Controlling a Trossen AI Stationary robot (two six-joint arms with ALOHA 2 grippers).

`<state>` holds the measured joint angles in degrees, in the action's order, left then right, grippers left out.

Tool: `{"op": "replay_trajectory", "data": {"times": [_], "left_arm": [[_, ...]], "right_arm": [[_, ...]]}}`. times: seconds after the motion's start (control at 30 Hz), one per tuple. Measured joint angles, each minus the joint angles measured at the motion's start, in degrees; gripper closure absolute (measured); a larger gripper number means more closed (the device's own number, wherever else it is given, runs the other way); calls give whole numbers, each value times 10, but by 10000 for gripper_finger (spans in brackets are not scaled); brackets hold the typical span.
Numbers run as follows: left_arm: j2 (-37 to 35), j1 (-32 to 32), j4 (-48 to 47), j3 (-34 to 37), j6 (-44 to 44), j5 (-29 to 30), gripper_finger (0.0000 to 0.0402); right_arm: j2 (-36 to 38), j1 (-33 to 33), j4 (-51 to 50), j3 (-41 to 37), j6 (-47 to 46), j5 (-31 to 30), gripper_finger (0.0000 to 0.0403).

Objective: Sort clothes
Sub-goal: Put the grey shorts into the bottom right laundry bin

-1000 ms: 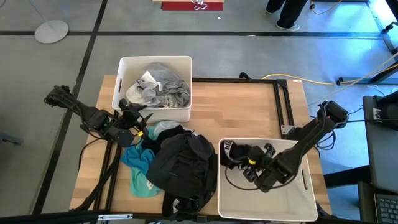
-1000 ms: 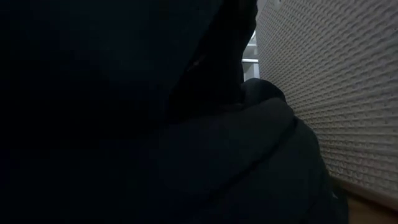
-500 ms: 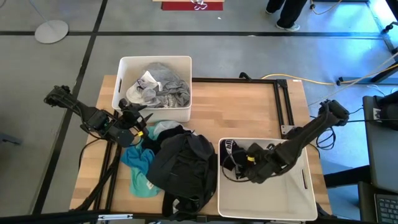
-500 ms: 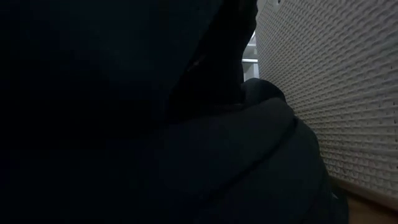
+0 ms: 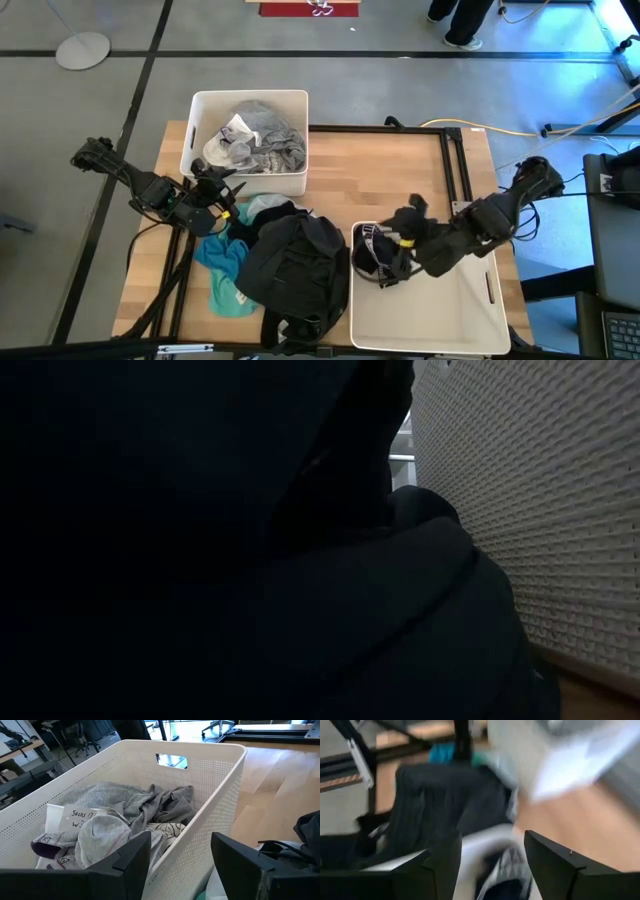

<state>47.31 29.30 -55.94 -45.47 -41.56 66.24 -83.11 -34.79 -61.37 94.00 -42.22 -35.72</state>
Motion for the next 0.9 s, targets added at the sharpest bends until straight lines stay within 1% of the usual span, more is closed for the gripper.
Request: {"op": "replay_trajectory", "data": {"times": [0.07,0.1,0.2,0.27,0.33,0.43,0.53,0.63,0.7,0.8,0.9], "left_arm": [[0,0,0,0,0,0,205],[0,0,0,0,0,0,205],[0,0,-1,0,0,0,205],[0,0,-1,0,0,0,205],[0,0,-1,0,0,0,205],[0,0,-2,0,0,0,205],[0,0,-2,0,0,0,205],[1,0,-3,0,0,0,205],[1,0,-5,0,0,0,205],[1,0,-5,0,0,-1,205],[1,0,-5,0,0,-2,205]], "right_arm": [[-11,10,58,0,91,-42,186],[-19,17,82,0,128,-49,187],[-51,44,138,0,223,-44,187],[-75,65,165,0,275,-32,187],[-98,86,183,0,311,-7,187],[-129,119,212,0,337,49,187],[-158,149,253,0,350,117,187],[-186,174,291,0,354,188,187],[-204,188,310,0,354,225,187],[-225,205,317,-1,348,255,187],[-242,218,313,-1,337,256,187]]}}
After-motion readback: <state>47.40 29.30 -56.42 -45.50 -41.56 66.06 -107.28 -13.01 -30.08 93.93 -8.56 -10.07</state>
